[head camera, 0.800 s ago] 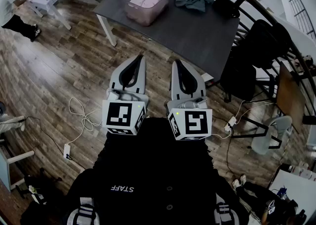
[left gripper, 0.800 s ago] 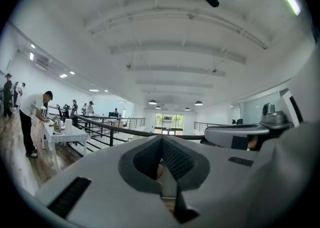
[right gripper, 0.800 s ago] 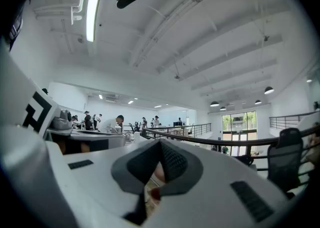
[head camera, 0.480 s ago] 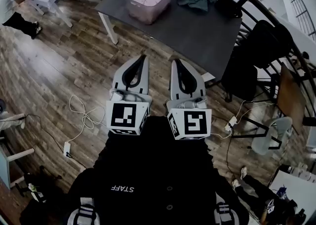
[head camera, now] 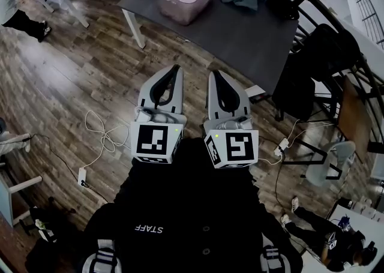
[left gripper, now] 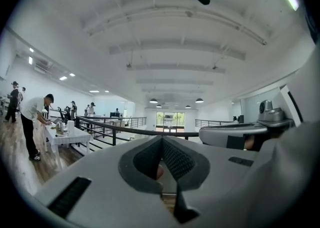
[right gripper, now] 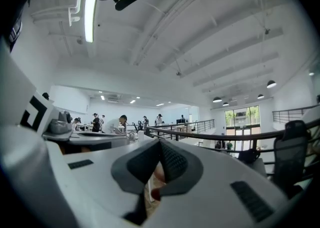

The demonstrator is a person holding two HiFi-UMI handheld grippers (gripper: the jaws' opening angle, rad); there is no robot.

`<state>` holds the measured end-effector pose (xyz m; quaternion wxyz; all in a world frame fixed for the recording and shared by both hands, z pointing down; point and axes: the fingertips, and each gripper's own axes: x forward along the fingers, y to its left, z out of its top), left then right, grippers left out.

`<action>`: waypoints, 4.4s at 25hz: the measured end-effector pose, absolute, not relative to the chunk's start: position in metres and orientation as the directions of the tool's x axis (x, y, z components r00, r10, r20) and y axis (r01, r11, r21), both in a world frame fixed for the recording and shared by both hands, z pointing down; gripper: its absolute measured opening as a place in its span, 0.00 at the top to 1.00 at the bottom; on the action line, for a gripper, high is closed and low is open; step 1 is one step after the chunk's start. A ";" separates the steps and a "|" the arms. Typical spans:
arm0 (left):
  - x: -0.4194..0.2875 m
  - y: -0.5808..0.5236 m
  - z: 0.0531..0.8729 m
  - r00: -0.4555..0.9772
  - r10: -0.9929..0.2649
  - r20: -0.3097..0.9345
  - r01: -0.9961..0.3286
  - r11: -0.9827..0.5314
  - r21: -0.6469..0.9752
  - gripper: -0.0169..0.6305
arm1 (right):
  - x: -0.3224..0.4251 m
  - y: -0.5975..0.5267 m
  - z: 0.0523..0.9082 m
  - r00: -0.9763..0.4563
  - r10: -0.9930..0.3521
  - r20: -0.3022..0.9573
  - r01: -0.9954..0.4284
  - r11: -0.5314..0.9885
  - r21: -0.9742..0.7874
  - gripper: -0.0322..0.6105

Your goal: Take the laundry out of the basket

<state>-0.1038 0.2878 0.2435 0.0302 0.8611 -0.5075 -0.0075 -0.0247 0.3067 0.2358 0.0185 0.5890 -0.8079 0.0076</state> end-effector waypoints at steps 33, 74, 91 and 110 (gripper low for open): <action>-0.191 0.185 0.310 0.402 -0.904 0.150 -0.914 -0.385 0.129 0.97 | -0.062 0.193 0.306 -0.263 -0.950 0.171 -0.964 0.252 -0.082 0.93; -0.059 -0.179 0.372 0.444 -0.822 0.356 -0.896 -0.394 0.206 0.97 | 0.070 -0.163 0.373 -0.271 -0.891 0.363 -0.961 0.230 -0.154 0.93; -0.039 -0.241 0.463 0.470 -0.707 0.528 -0.881 -0.409 0.236 0.97 | 0.065 -0.200 0.442 -0.245 -0.833 0.496 -0.969 0.212 -0.124 0.93; -0.011 -0.321 0.549 0.447 -0.578 0.683 -0.883 -0.409 0.231 0.96 | 0.117 -0.265 0.505 -0.200 -0.782 0.591 -0.977 0.111 -0.184 0.93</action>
